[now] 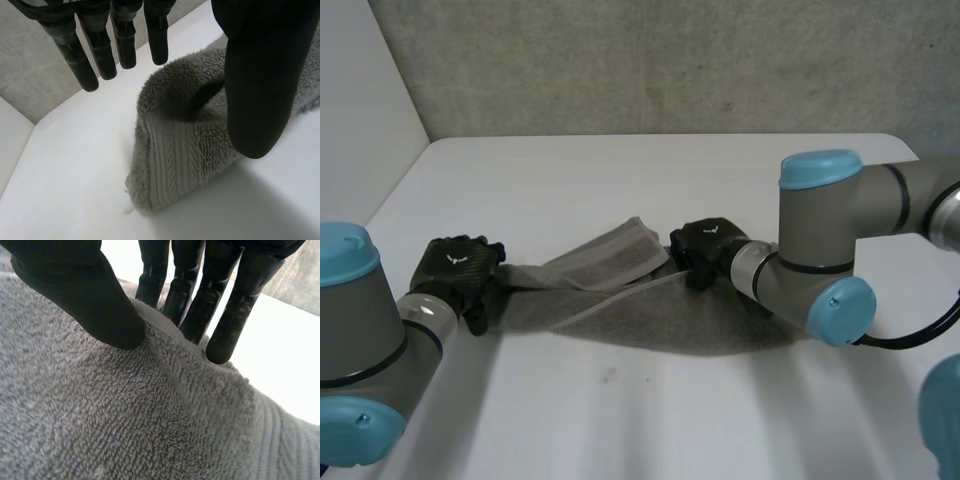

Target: Fold the towel.

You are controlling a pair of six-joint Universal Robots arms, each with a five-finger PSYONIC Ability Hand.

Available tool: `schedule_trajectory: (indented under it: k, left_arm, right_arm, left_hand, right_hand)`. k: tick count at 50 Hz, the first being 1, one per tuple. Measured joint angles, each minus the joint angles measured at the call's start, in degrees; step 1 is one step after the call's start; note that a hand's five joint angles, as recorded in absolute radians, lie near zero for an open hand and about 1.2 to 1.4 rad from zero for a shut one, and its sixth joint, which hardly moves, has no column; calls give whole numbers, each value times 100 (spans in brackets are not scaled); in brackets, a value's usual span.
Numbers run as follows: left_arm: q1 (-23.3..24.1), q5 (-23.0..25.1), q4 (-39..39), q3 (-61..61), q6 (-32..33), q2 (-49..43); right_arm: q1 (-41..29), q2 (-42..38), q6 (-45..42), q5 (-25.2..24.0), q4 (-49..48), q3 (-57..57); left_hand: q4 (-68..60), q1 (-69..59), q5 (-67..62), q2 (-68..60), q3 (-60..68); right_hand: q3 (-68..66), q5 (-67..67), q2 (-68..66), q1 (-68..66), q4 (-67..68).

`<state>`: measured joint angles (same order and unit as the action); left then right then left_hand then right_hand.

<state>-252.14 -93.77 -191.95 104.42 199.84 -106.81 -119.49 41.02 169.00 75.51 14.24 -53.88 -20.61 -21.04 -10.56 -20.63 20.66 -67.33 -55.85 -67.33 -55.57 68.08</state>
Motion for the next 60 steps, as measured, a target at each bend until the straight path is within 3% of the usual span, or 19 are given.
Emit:
schedule_trajectory:
  k: [11,20,22,26,32,48,57,60]
  left_arm:
    - [-180,457,13,7,-5,258]
    - [-439,1709,71,225,-73,656]
    - [-439,1709,71,225,-73,656]
    - [-546,2348,72,400,-102,705]
    - [-594,2909,50,521,-208,660]
    - [-644,3066,82,708,-935,807]
    - [-68,2930,54,769,-2074,779]
    - [356,2463,46,735,-2688,677]
  right_arm:
    - [68,1342,2,-27,-299,-766]
    - [311,2671,0,57,-617,-1458]
    - [311,2671,0,57,-617,-1458]
    - [336,3152,-3,184,-683,-1682]
    - [332,3729,-11,248,-697,-1928]
    - [588,4357,-4,262,-704,-2010]
    - [605,4366,17,255,-716,-2334]
    - [597,4364,37,253,-764,-2452]
  left_hand:
    - [-121,-64,-126,-119,114]
    - [-150,-88,-162,-147,143]
    - [-150,-88,-162,-147,143]
    - [-150,-88,-162,-150,145]
    - [-150,-88,-162,-149,145]
    - [-423,-378,-430,-435,419]
    - [-949,-901,-945,-951,937]
    - [-1074,-1028,-1070,-1068,1063]
  right_hand:
    - [0,-11,0,-1,2]
    - [-26,-26,0,0,2]
    - [-26,-26,0,0,2]
    - [-26,-27,0,0,3]
    - [-26,-27,0,0,3]
    - [-27,-27,0,0,3]
    - [-27,-27,0,0,4]
    - [-59,-27,0,0,4]
